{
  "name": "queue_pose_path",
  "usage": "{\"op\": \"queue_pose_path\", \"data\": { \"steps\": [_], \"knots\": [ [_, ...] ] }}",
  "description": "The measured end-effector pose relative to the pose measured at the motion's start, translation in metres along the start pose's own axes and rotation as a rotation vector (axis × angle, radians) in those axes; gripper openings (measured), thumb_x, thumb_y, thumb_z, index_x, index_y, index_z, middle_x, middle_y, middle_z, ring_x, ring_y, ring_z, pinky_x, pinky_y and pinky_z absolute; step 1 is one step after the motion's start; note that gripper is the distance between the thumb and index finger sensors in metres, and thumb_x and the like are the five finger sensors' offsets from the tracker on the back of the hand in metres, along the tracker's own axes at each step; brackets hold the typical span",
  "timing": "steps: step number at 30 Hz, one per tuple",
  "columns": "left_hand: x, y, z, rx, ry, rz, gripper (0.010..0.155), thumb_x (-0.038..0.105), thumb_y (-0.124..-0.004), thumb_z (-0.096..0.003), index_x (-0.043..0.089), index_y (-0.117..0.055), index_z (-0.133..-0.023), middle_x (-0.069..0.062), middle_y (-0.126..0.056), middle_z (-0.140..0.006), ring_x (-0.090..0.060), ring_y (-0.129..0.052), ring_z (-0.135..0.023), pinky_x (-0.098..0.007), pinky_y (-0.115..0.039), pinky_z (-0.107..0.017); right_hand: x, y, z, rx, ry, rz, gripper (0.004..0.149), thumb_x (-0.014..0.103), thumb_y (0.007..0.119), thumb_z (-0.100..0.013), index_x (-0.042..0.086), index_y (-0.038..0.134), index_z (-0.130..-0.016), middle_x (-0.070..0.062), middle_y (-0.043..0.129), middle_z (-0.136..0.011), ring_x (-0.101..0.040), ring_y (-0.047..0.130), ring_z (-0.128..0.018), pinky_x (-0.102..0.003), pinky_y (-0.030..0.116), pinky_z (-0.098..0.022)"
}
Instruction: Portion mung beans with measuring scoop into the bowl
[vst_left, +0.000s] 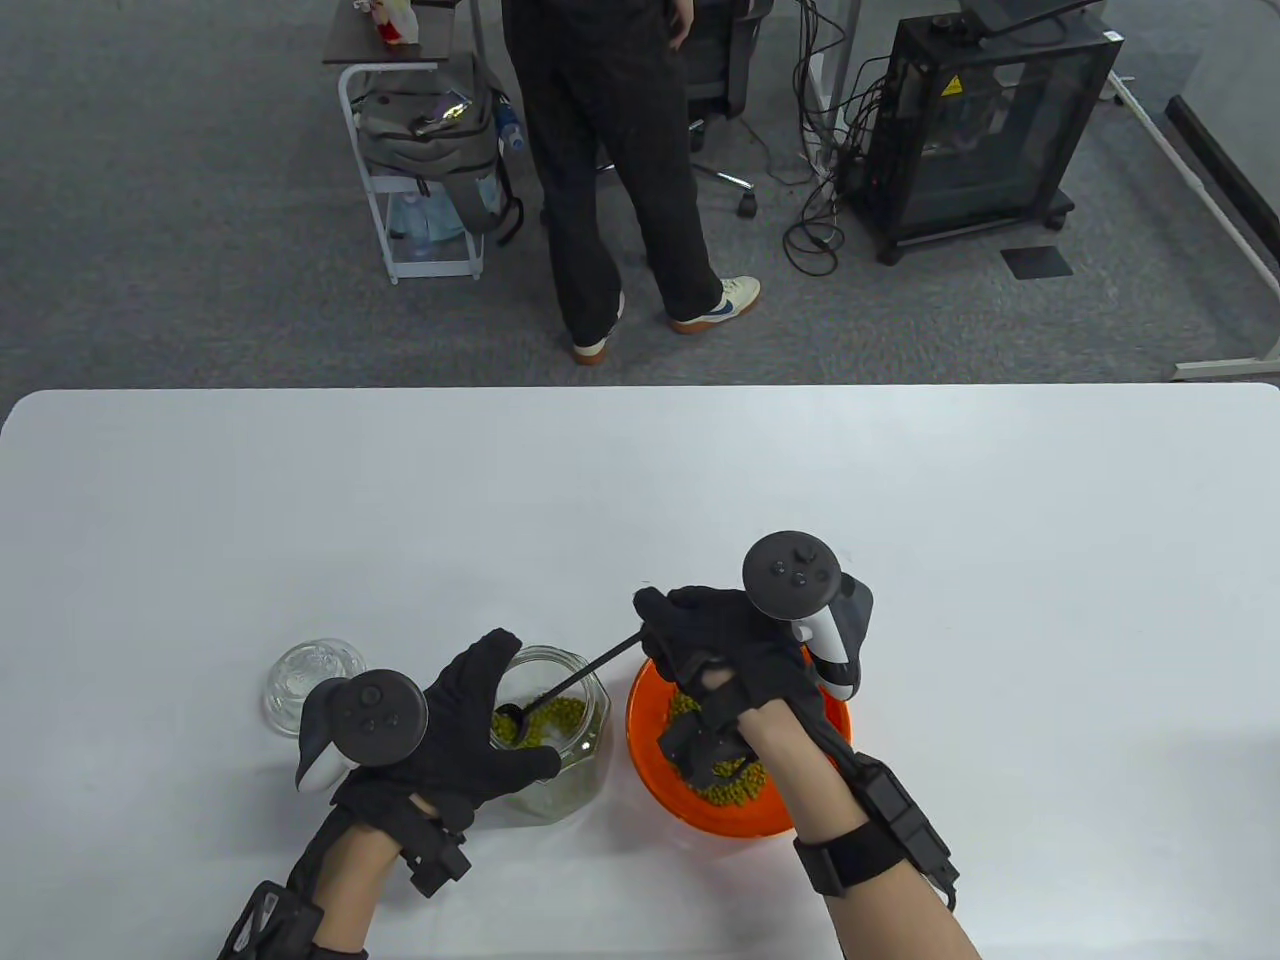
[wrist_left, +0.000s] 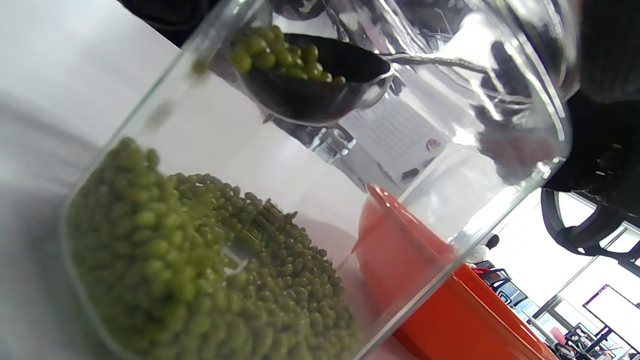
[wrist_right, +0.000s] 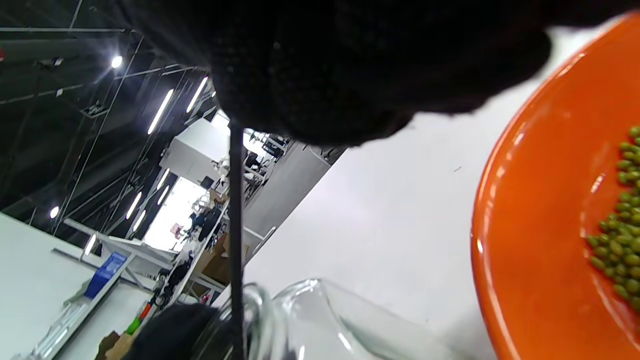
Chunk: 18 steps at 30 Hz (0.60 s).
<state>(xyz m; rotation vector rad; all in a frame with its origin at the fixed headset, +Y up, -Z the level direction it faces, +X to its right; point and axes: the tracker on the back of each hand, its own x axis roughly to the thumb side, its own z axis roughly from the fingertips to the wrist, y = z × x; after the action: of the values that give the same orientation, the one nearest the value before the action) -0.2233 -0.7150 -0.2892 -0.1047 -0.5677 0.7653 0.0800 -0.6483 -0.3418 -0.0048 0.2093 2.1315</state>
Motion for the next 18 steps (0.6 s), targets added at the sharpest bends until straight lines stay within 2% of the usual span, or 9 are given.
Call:
{"op": "queue_pose_path", "data": {
  "steps": [6, 18],
  "knots": [
    [0.000, 0.000, 0.000, -0.003, 0.003, -0.002, 0.122, 0.084, -0.083, -0.0409, 0.004, -0.022, -0.110, -0.028, -0.037, -0.116, -0.060, -0.055, -0.105, -0.074, -0.053, -0.072, -0.018, -0.010, 0.006, -0.039, 0.015, -0.108, 0.045, 0.048, 0.077, -0.049, 0.010, 0.099, -0.056, -0.010, 0.104, -0.041, -0.021, 0.100, -0.017, -0.035, 0.087, -0.014],
    [0.000, 0.000, 0.000, -0.002, 0.004, 0.003, 0.122, 0.084, -0.083, -0.0409, 0.005, -0.023, -0.111, -0.028, -0.037, -0.116, -0.060, -0.056, -0.105, -0.074, -0.054, -0.072, -0.041, -0.040, 0.012, -0.043, 0.027, -0.217, 0.045, 0.048, 0.076, -0.049, 0.010, 0.099, -0.056, -0.010, 0.104, -0.041, -0.020, 0.100, -0.017, -0.035, 0.087, -0.015]
  ]
}}
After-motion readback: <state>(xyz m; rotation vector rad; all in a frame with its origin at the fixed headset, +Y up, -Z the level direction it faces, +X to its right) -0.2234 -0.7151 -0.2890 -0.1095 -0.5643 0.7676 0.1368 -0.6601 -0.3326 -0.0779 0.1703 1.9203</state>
